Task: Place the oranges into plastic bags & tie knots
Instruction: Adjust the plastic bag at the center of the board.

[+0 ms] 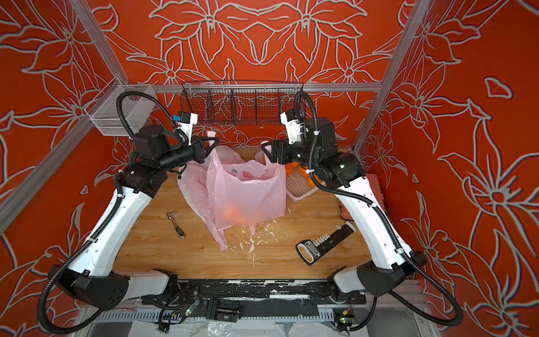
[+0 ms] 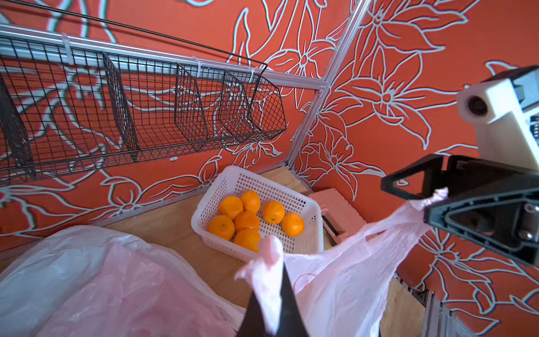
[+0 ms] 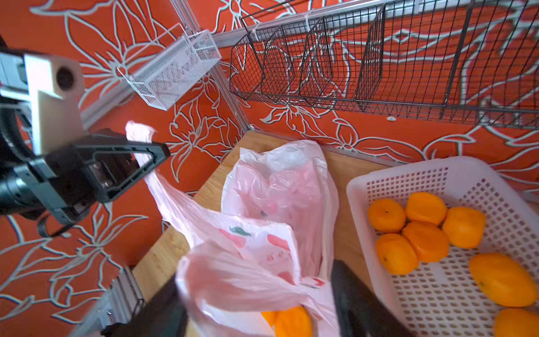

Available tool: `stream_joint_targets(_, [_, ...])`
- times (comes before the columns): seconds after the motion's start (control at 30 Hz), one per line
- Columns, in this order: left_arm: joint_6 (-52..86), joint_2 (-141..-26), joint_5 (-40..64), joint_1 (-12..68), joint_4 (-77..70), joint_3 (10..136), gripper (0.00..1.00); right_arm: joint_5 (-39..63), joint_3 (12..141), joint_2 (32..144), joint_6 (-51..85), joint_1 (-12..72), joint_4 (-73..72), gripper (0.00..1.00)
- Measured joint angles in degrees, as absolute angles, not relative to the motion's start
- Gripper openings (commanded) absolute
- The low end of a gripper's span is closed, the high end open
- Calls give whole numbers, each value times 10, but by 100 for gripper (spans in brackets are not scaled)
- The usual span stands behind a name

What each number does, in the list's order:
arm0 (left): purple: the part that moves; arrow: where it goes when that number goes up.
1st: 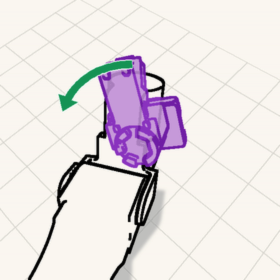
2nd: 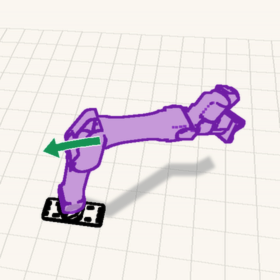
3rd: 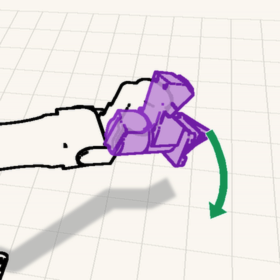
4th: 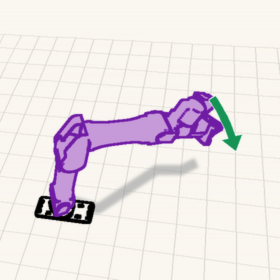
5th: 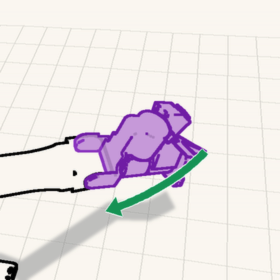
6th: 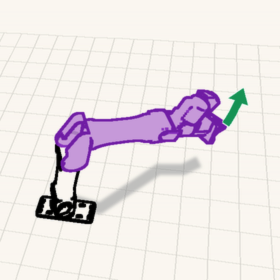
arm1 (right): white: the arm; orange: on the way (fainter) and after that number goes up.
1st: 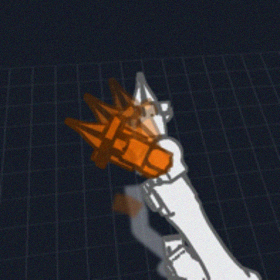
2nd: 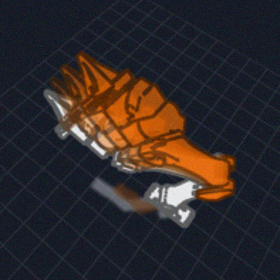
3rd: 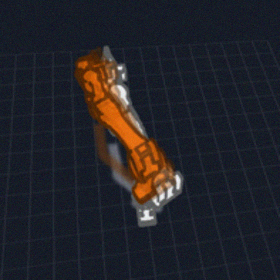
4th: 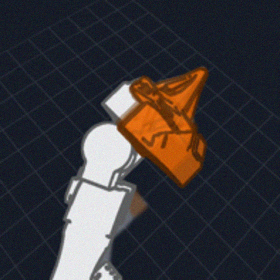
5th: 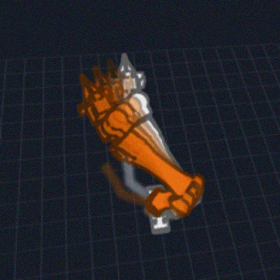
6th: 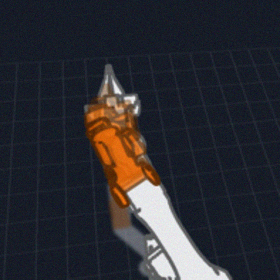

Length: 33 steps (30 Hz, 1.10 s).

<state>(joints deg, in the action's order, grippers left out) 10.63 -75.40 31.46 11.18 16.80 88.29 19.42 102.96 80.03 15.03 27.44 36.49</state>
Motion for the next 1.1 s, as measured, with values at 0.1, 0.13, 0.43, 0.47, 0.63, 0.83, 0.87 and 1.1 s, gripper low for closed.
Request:
stream_joint_targets(0.1, [107,-754,331,100,168,881,0,203,965,762,102,262,331,98])
stream_joint_targets(0.13, [107,-754,336,97,168,881,0,219,947,750,86,250,320,98])
stream_joint_targets(0.43, [105,-754,370,78,167,870,0,418,877,746,25,157,207,98])
stream_joint_targets(0.47, [104,-754,373,77,167,869,0,437,877,754,21,151,200,98])
stream_joint_targets(0.63, [103,-754,390,71,166,869,0,540,927,839,1,111,181,98])
stream_joint_targets(0.83, [103,-754,410,71,166,869,0,616,1020,963,-14,102,178,99])
stream_joint_targets(0.87, [103,-754,411,71,166,868,0,623,1032,980,-14,103,177,99])
stream_joint_targets(1.1, [104,-753,416,71,166,868,0,630,1079,1056,-25,124,179,99])
